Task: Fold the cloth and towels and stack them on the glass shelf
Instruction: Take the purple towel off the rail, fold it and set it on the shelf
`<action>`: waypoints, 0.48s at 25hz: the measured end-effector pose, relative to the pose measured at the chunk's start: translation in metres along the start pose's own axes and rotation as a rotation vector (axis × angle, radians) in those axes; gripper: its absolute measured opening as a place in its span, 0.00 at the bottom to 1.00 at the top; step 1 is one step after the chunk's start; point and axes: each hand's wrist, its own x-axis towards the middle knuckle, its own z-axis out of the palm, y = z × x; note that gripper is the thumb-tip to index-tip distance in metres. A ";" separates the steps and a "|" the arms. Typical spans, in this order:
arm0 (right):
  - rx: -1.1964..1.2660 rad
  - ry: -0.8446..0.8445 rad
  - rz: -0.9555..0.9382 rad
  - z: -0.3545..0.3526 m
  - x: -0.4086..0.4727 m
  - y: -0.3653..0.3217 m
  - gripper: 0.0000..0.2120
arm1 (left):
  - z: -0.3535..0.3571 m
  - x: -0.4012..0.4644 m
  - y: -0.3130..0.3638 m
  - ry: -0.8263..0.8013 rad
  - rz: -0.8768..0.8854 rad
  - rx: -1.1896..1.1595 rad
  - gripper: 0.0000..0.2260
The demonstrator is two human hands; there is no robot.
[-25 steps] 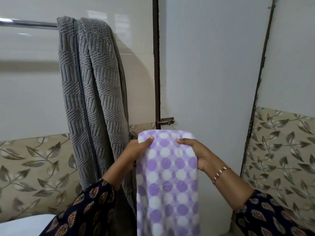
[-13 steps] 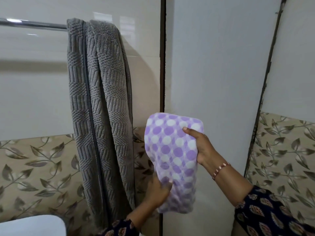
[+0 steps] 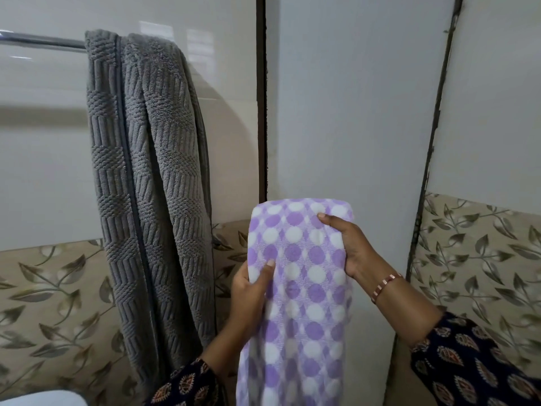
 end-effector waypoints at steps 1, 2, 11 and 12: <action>-0.002 -0.002 -0.007 0.000 -0.001 -0.002 0.24 | 0.000 -0.001 -0.003 0.002 -0.020 0.004 0.05; -0.006 -0.005 -0.018 0.000 -0.002 -0.006 0.23 | 0.000 -0.002 -0.007 0.013 -0.022 0.021 0.06; -0.019 0.005 -0.084 -0.003 -0.007 -0.034 0.21 | -0.032 0.004 -0.025 -0.457 -0.056 0.466 0.15; -0.006 -0.003 -0.081 -0.004 -0.008 -0.037 0.20 | -0.037 0.003 -0.031 -0.532 -0.073 0.565 0.13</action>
